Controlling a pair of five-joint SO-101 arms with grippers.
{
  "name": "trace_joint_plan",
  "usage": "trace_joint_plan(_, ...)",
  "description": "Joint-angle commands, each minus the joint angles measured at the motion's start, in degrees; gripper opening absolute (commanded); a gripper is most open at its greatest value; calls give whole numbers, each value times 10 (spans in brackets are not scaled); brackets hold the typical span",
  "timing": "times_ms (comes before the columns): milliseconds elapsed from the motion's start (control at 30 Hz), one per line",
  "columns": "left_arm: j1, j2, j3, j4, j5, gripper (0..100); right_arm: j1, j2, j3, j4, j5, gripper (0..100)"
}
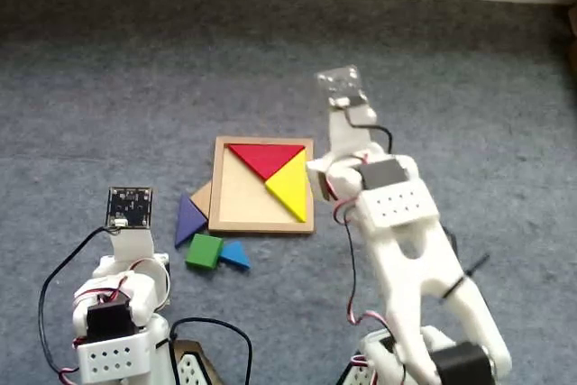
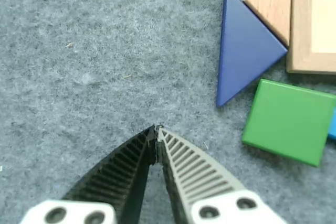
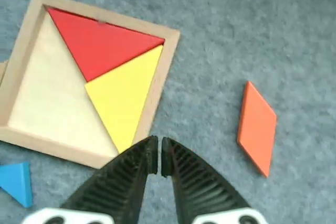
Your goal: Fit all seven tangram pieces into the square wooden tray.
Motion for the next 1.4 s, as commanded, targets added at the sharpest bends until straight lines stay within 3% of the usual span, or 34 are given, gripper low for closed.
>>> trace_joint_plan(0, -7, -17, 12, 3, -1, 34, 36, -108, 73, 3, -3, 26)
trace_joint_plan(267, -7, -17, 12, 3, -1, 34, 94, -287, 252, 3, -2, 26)
trace_joint_plan(1000, -4, -18, 10, 3, -3, 34, 95, -593, 536, 3, -6, 26)
trace_joint_plan(1200, -40, -19, -64, 1, -4, 34, 95, -684, 596, 7, -6, 26)
trace_joint_plan(1267, -46, -19, -102, 1, -23, 34, 95, -702, 609, 15, -6, 26)
trace_joint_plan(1367, -44, -19, -153, 1, -109, 34, 96, -732, 611, 60, -6, 26)
